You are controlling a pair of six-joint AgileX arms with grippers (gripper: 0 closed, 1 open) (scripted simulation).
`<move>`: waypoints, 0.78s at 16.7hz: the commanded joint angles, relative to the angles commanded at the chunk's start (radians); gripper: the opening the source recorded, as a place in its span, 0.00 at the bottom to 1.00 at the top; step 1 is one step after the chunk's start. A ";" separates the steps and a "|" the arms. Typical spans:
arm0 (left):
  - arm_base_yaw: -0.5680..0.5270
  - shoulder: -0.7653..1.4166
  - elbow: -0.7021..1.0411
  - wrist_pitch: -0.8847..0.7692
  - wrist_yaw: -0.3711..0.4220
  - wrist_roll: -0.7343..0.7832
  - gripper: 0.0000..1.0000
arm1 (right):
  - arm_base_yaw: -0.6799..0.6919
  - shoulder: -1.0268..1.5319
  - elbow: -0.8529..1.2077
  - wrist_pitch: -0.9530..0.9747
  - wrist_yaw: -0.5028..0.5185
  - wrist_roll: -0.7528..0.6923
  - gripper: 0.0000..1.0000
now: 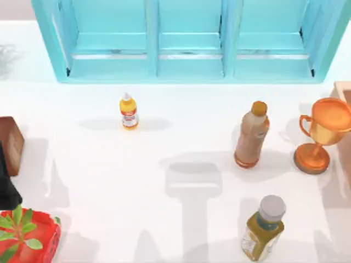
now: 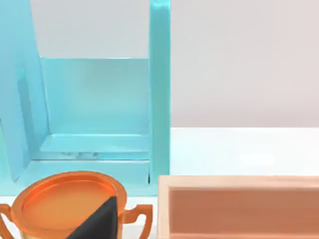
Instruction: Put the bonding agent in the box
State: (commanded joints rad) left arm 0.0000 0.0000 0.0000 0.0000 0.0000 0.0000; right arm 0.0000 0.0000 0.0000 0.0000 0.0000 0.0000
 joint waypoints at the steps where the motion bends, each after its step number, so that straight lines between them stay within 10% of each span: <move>1: 0.000 0.000 0.000 0.000 0.000 0.000 1.00 | 0.000 0.000 0.000 0.000 0.000 0.000 1.00; 13: 0.000 0.000 0.000 0.000 0.000 0.000 1.00 | 0.275 0.595 0.306 0.066 0.335 0.085 1.00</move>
State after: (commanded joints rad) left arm 0.0000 0.0000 0.0000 0.0000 0.0000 0.0000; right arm 0.2755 0.5947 0.3055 0.0663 0.3347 0.0851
